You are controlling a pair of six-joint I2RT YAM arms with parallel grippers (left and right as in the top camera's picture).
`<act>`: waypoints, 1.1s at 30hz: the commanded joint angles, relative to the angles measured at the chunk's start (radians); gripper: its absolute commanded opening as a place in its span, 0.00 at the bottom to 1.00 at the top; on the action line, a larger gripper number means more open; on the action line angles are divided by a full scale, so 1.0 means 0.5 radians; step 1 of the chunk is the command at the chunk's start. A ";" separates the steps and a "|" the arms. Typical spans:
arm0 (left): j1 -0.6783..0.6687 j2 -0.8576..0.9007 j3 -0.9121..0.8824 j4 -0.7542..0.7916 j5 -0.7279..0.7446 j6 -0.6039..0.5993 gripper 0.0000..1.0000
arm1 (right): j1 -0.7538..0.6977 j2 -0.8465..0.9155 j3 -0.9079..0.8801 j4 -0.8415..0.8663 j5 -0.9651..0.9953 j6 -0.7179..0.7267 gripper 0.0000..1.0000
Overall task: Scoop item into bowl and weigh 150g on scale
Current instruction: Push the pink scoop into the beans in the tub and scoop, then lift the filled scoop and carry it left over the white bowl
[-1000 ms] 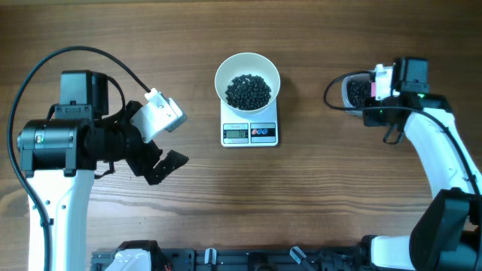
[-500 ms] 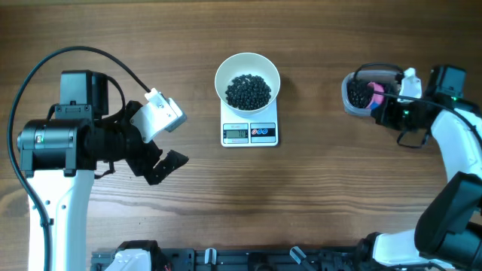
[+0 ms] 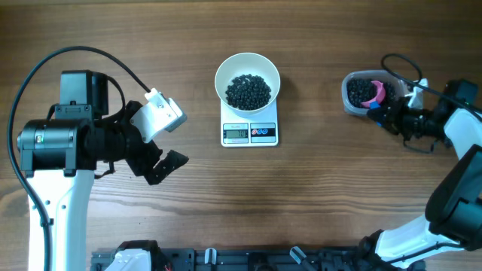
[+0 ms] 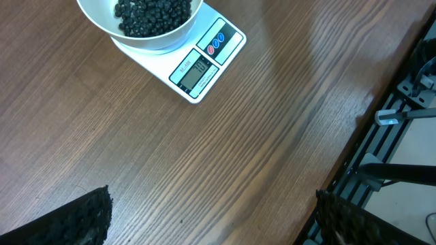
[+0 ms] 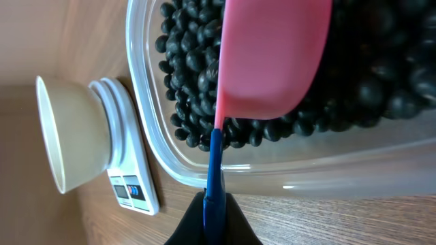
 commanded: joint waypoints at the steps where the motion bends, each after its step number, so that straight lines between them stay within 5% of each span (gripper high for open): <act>1: 0.011 0.008 -0.005 -0.001 0.039 0.040 1.00 | -0.124 0.062 -0.009 0.009 -0.174 0.002 0.04; 33: 0.011 0.008 -0.005 -0.001 0.039 0.039 1.00 | -0.303 0.042 -0.009 -0.076 -1.231 -0.135 0.04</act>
